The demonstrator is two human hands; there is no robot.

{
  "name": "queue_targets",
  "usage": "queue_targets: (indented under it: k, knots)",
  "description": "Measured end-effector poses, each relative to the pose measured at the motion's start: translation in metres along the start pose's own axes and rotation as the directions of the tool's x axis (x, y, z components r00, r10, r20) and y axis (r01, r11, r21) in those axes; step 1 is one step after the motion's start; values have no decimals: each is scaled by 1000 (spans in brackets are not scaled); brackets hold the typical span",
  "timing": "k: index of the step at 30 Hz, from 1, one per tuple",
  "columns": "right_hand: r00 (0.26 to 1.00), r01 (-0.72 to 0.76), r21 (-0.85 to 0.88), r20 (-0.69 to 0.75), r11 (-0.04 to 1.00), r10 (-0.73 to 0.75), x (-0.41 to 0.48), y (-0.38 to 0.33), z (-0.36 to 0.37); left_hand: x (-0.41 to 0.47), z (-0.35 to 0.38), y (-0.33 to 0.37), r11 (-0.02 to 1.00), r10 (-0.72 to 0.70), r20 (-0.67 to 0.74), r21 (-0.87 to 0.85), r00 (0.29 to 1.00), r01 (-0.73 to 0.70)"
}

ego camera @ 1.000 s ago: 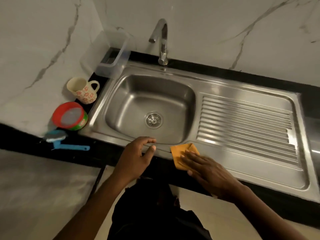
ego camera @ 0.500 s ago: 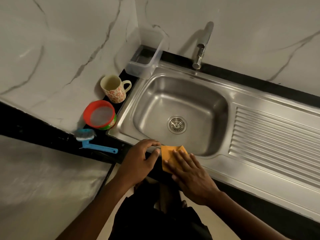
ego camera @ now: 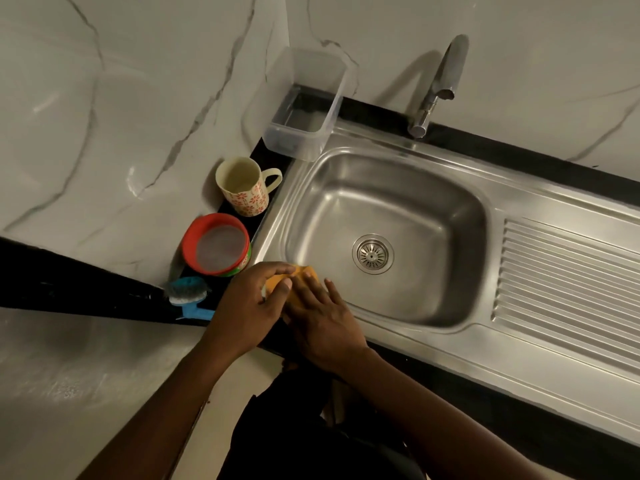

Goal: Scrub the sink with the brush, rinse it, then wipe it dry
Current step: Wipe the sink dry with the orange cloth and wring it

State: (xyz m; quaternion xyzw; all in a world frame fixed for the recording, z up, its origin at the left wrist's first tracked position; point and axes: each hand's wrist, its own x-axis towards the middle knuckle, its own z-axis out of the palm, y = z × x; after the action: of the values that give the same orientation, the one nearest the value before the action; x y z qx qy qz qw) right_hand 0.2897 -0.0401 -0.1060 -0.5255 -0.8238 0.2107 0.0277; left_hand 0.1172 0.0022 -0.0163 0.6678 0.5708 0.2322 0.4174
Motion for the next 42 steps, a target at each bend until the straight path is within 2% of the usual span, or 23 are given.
queue_targets:
  k: [5,7,8,10,11,12,13,14,16,18,20,22,24,28,30,32,34,38,40,42]
  knots:
    - [996,-72,158,-45,985,80,38,-2,-4,11,-9,-1,1000,-4,3,-3,1000,4]
    - [986,-122,320,-71,940,153,52,8,-14,16,-14,0,1000,6,-7,-15,1000,-7]
    - [971,-172,465,-69,869,229,57,15,-22,18,-16,0,1000,13,-8,-26,1000,-13]
    - [914,-278,720,-6,636,406,65,36,-38,23,-21,0,999,24,-5,-45,1000,-24]
    - [894,-297,776,21,557,449,66,48,-42,24,-23,-1,998,28,-1,-50,1000,-28]
    - [889,-300,786,25,540,458,65,55,-47,26,-25,-2,998,29,3,-55,1000,-28]
    - [895,-286,764,-2,578,445,60,56,-54,28,-26,-3,998,29,10,-62,1000,-28]
    - [914,-247,695,-65,675,401,52,53,-60,29,-27,-4,997,29,18,-73,999,-27]
    - [970,-103,499,-140,860,198,32,46,-65,32,-27,-6,996,29,38,-91,999,-25]
    - [996,47,319,-88,947,-20,11,36,-55,34,-26,-8,996,32,56,-85,998,-28]
    - [989,144,187,4,972,-148,-2,26,-33,34,-23,-8,997,46,68,-63,997,-42]
    - [992,113,113,52,987,-119,-3,16,-16,36,-19,-8,998,50,69,-48,996,-47]
    - [996,72,99,39,993,-76,6,11,-10,37,-15,-6,999,36,59,-40,998,-34]
    - [999,53,194,-15,980,-51,44,3,-14,38,-11,-4,998,-3,36,-65,999,6]
    - [992,66,249,-125,966,-36,61,0,-21,36,-9,-2,998,-10,28,-59,1000,12]
    - [940,160,169,-328,973,-98,69,-1,-23,36,-7,-1,999,-28,29,-34,999,29]
    - [904,216,156,-405,964,-137,70,1,-22,36,-5,-1,998,-48,32,-29,998,49]
    - [961,150,375,-273,915,-46,73,7,-13,37,-3,-1,997,-67,26,-30,997,67]
    - [937,178,351,-344,919,-50,80,11,-8,38,-2,-1,997,-66,23,-35,998,66]
    - [949,113,424,-314,899,29,87,13,-12,39,-1,0,998,-57,26,-33,998,57]
